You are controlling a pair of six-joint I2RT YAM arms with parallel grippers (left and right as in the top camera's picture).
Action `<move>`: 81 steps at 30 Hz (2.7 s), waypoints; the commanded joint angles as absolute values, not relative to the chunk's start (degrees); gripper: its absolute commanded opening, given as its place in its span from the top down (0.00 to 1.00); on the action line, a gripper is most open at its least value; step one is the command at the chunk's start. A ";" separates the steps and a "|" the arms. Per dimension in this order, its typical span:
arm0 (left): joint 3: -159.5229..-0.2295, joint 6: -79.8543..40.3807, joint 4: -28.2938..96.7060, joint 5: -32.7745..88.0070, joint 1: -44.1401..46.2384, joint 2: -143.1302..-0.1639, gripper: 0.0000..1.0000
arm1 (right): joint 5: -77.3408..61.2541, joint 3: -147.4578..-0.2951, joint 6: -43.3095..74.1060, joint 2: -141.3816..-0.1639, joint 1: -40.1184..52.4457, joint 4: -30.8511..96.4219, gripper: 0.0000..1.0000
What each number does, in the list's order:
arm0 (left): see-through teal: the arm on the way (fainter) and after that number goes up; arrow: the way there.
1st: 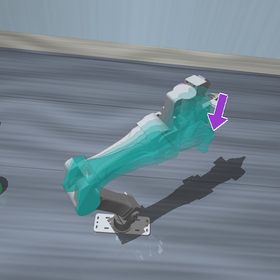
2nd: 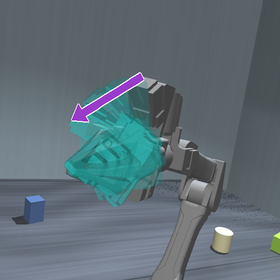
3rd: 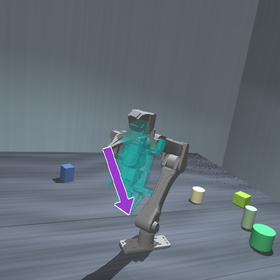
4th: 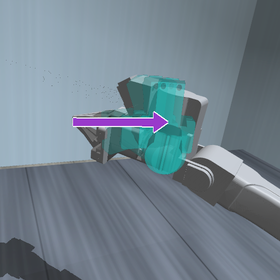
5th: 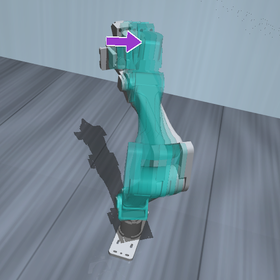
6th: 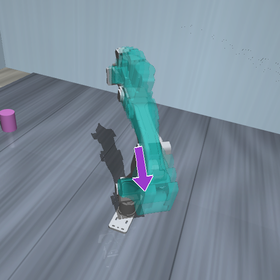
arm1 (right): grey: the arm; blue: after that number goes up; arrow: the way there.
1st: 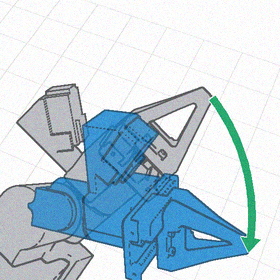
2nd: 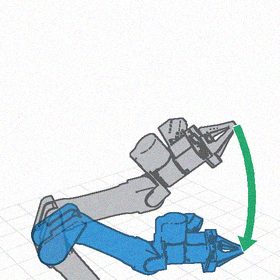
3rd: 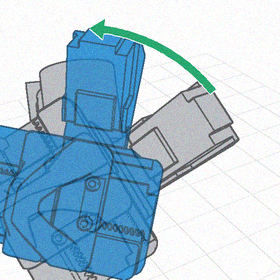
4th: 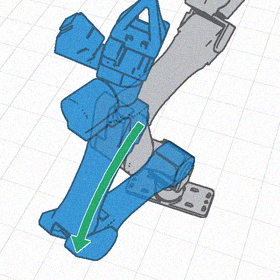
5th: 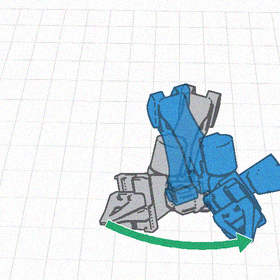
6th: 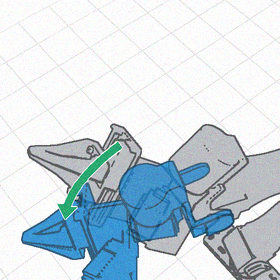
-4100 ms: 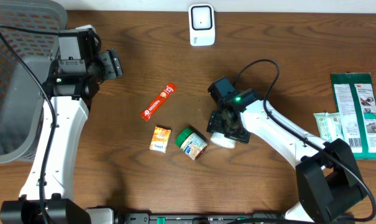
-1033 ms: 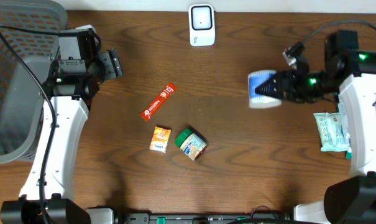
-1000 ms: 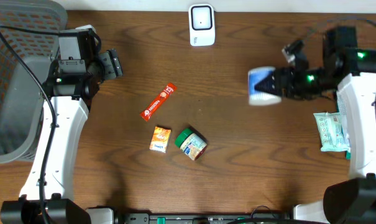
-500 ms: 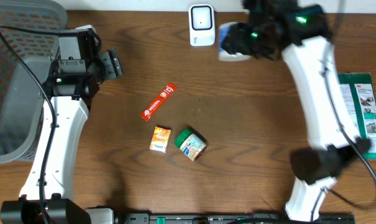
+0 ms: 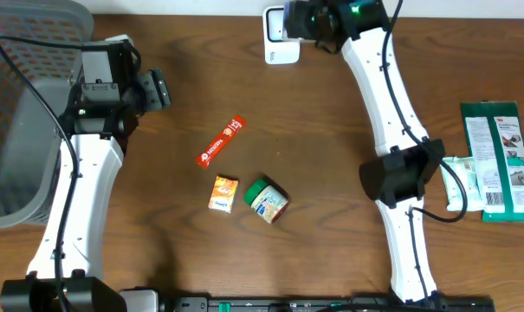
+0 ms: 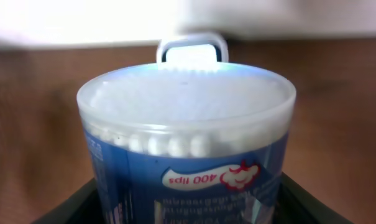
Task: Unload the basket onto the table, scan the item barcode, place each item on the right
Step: 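Hold the cup's side against the scanner window with the right gripper, then carry the cup to the right edge and set it down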
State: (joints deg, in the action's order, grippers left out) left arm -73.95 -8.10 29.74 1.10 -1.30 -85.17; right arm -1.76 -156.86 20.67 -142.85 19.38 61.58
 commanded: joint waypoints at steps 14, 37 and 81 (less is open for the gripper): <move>-74.11 -8.19 29.69 0.38 -1.32 -85.73 0.17 | 6.66 -158.52 22.26 -149.97 23.33 53.28 0.99; -74.11 -8.19 29.67 0.40 -1.32 -85.73 0.17 | 6.57 -157.73 22.70 -152.97 22.17 53.47 0.99; -74.11 -8.19 29.67 0.38 -1.32 -85.73 0.17 | -3.66 -157.86 18.00 -139.41 17.76 70.02 0.99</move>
State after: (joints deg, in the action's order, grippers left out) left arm -73.95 -8.12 29.74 1.10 -1.30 -85.17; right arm -0.51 -156.90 20.34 -149.51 20.12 66.46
